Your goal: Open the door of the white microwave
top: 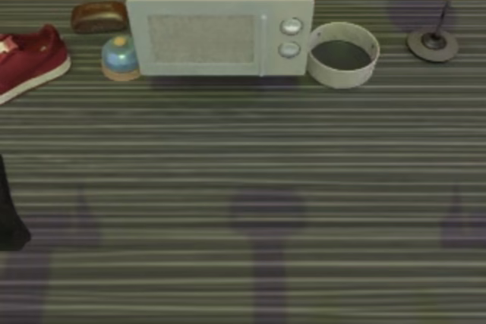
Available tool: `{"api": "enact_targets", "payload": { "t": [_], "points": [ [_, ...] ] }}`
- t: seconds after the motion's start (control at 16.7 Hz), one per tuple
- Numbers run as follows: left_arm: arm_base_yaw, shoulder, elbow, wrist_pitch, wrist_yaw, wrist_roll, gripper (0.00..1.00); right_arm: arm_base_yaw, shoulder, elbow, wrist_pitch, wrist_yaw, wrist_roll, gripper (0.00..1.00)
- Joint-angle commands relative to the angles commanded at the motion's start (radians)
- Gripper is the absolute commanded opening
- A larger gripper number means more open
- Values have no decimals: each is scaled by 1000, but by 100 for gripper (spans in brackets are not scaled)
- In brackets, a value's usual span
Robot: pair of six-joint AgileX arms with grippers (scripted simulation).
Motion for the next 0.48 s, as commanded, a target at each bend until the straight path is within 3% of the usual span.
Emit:
{"api": "enact_targets", "payload": {
  "t": [0.24, 0.48],
  "points": [
    [-7, 23, 22, -22, -2, 1, 100, 0, 0, 0, 0, 0, 0, 100],
    [-56, 169, 162, -154, -15, -1, 100, 0, 0, 0, 0, 0, 0, 100]
  ]
}}
